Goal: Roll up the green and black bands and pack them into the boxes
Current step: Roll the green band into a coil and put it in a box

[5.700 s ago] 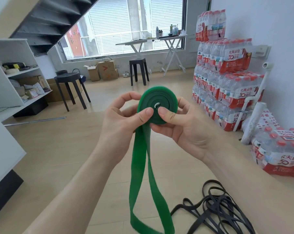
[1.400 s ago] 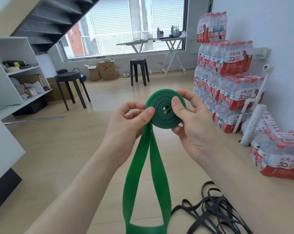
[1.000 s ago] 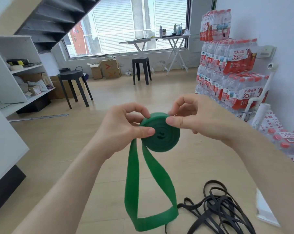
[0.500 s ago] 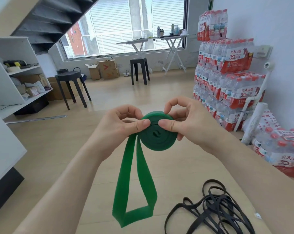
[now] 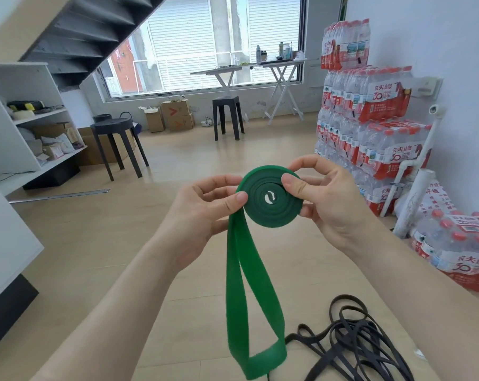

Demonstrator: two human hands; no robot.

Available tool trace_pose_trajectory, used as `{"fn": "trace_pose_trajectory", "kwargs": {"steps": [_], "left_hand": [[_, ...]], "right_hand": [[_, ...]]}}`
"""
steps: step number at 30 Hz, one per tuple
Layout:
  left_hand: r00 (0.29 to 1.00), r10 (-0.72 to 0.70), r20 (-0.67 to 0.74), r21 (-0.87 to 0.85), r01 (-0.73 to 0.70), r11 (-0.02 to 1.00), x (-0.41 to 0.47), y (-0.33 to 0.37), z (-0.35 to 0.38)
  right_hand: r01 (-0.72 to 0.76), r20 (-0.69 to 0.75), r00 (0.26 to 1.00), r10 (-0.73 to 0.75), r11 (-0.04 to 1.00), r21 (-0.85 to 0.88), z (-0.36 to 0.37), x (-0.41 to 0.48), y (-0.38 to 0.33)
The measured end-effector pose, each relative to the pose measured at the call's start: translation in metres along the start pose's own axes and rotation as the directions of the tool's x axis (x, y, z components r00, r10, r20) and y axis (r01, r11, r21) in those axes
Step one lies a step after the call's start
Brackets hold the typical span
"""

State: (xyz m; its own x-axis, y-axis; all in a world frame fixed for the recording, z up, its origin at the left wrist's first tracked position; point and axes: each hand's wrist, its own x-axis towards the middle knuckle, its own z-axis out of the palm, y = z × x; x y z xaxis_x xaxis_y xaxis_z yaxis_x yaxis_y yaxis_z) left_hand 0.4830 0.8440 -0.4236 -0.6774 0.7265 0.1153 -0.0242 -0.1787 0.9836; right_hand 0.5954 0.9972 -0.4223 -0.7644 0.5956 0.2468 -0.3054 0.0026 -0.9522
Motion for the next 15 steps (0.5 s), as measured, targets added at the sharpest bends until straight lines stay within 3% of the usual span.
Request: {"fn": "trace_pose_trajectory", "kwargs": {"steps": [8,15], "left_hand": [[0.981,0.061,-0.184,-0.141,-0.088,0.986,0.001,-0.005,0.017],[0.992,0.039,-0.124,-0.022,-0.042,0.999,-0.001,-0.009,0.018]], "right_hand": [[-0.058,-0.121,0.988,0.094,0.961,0.271,0.014,-0.006,0.002],[-0.143,-0.144,0.966,0.217,0.903,0.404,0.027,-0.015,0.022]]}}
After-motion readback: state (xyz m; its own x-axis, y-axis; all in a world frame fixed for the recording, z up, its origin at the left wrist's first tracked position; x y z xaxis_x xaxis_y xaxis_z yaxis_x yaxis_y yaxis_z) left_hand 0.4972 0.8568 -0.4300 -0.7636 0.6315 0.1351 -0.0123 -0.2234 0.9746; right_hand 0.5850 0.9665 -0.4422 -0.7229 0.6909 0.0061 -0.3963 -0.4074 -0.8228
